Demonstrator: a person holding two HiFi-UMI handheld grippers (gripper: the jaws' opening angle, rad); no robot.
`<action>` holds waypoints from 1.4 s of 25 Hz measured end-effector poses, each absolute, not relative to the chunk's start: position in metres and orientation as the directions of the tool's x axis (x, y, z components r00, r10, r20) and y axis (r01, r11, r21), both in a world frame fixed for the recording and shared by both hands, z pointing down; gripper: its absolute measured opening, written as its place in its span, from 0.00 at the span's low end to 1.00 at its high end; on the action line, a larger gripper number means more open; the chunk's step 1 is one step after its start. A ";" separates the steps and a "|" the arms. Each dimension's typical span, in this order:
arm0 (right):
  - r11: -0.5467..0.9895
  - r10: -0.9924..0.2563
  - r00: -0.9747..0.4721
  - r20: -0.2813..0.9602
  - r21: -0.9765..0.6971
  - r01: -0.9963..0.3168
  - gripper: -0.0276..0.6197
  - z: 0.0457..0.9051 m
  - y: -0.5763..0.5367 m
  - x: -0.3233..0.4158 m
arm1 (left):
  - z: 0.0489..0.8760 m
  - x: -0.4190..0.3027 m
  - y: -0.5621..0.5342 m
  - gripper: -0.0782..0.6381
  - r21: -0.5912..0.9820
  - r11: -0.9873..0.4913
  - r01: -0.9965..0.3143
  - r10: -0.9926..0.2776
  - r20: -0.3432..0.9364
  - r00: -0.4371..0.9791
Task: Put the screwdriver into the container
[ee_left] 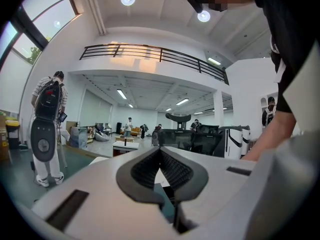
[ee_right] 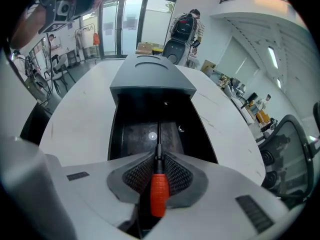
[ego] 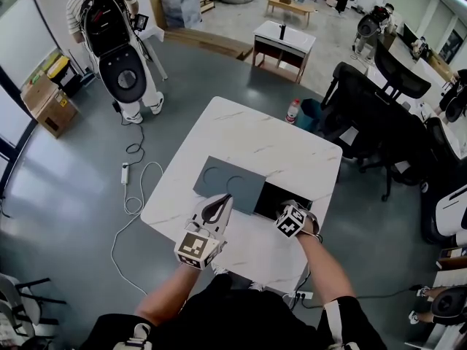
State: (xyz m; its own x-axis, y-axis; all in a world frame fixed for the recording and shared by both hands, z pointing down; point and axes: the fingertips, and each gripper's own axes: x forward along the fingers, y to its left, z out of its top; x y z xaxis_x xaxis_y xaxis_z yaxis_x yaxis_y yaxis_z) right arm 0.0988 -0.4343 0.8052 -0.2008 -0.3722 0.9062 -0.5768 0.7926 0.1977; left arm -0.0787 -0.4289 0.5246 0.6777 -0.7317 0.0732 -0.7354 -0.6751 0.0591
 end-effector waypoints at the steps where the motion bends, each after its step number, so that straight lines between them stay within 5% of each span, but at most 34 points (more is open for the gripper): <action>1: 0.790 -0.371 -0.203 0.906 0.193 -0.582 0.17 0.805 -0.434 0.099 | 0.525 -0.080 -0.429 0.12 0.060 -0.673 -0.737 -0.733 0.075 0.676; 5: 0.768 -0.384 -0.229 0.895 0.172 -0.617 0.28 0.794 -0.435 0.101 | 0.525 -0.081 -0.427 0.12 0.060 -0.670 -0.740 -0.735 0.082 0.673; 11: 0.686 -0.546 -0.275 0.791 0.234 -0.689 0.26 0.748 -0.436 0.100 | 0.525 -0.074 -0.426 0.12 0.065 -0.674 -0.735 -0.731 0.085 0.678; 25: 0.375 -0.926 -0.358 0.120 0.177 -0.910 0.10 0.516 -0.399 0.083 | 0.519 -0.050 -0.410 0.12 0.072 -0.703 -0.707 -0.703 0.077 0.707; 35: 0.275 -0.958 -0.280 -0.055 0.083 -0.958 0.08 0.464 -0.359 0.100 | 0.510 -0.039 -0.392 0.12 0.059 -0.720 -0.692 -0.689 0.065 0.722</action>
